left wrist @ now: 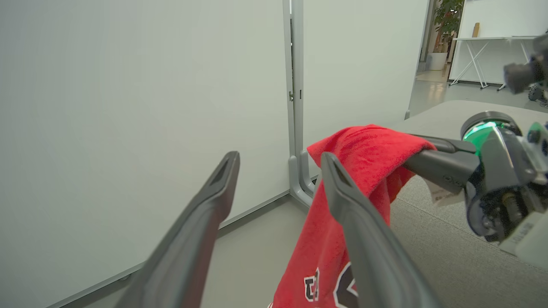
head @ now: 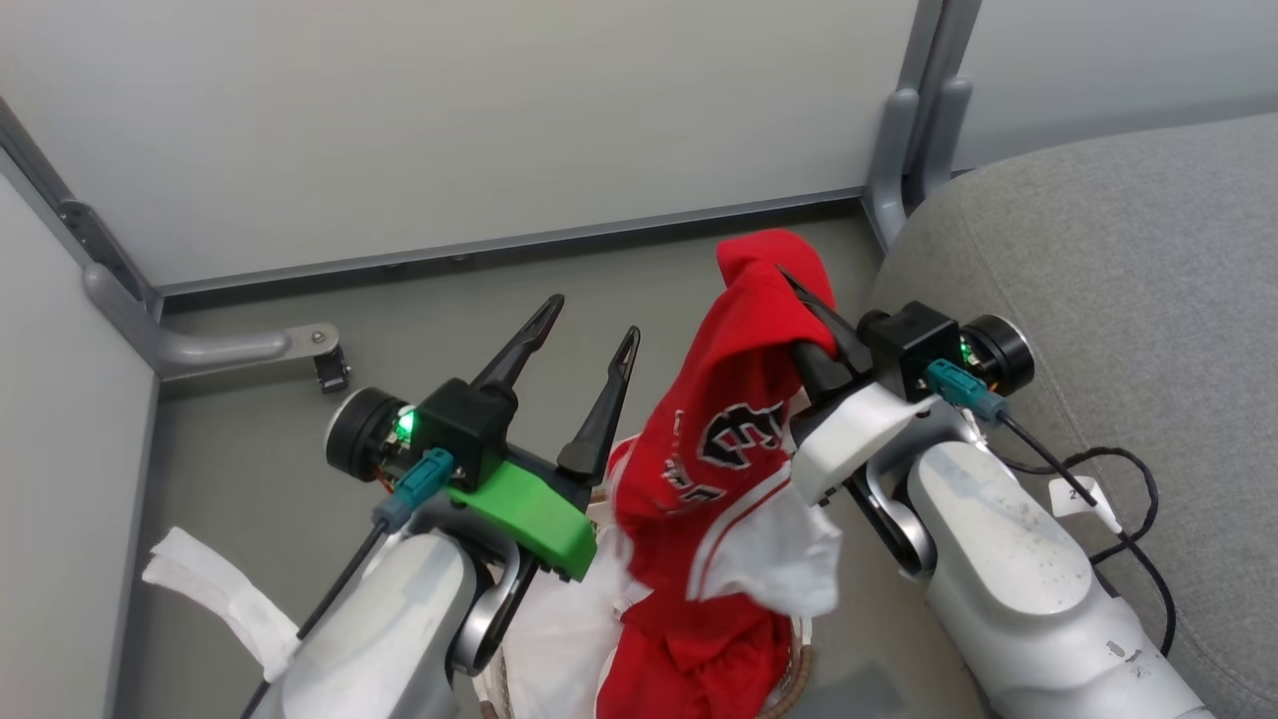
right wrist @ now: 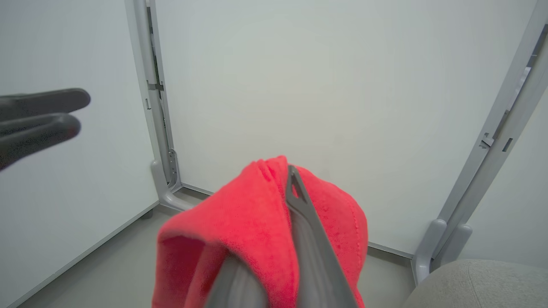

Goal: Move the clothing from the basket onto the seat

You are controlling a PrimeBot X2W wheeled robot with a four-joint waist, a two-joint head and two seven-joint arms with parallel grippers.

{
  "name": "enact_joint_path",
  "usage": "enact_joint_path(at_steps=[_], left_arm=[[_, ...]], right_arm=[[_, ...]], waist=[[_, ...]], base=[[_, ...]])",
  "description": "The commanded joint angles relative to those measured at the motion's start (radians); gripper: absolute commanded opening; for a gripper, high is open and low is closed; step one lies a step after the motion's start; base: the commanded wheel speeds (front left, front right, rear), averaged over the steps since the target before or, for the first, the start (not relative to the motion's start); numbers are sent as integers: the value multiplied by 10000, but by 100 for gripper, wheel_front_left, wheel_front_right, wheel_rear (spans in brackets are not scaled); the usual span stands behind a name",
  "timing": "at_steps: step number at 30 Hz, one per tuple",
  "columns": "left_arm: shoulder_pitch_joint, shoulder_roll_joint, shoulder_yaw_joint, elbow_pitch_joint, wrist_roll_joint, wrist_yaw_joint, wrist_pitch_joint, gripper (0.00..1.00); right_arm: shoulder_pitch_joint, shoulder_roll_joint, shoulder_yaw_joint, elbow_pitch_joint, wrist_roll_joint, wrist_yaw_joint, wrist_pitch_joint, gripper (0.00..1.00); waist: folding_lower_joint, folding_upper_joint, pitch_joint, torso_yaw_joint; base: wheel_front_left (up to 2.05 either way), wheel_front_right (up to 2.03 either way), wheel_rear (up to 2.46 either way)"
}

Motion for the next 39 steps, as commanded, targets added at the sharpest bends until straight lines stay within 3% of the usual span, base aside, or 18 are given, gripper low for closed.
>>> enact_joint_path(at_steps=[1, 21, 29, 39], left_arm=[[238, 0, -12, 78, -8, 82, -158, 100], [1664, -462, -261, 660, 185, 235, -809, 100], [1453, -456, -99, 474, 553, 292, -818, 100], [1199, -423, -18, 536, 924, 150, -822, 100]], right_arm=[[-99, -40, -97, -76, -101, -10, -22, 0], [311, -37, -1843, -492, -1355, -10, -21, 0], [363, -170, -2184, -1060, -1618, -10, -21, 0], [524, -461, -2664, -1591, -1661, -10, -21, 0]], waist=[[1, 0, 12, 2], [1, 0, 367, -338], [1, 0, 656, -1167], [1, 0, 1287, -2683]], base=[[0, 0, 0], [0, 0, 0], [0, 0, 0], [0, 0, 0]])
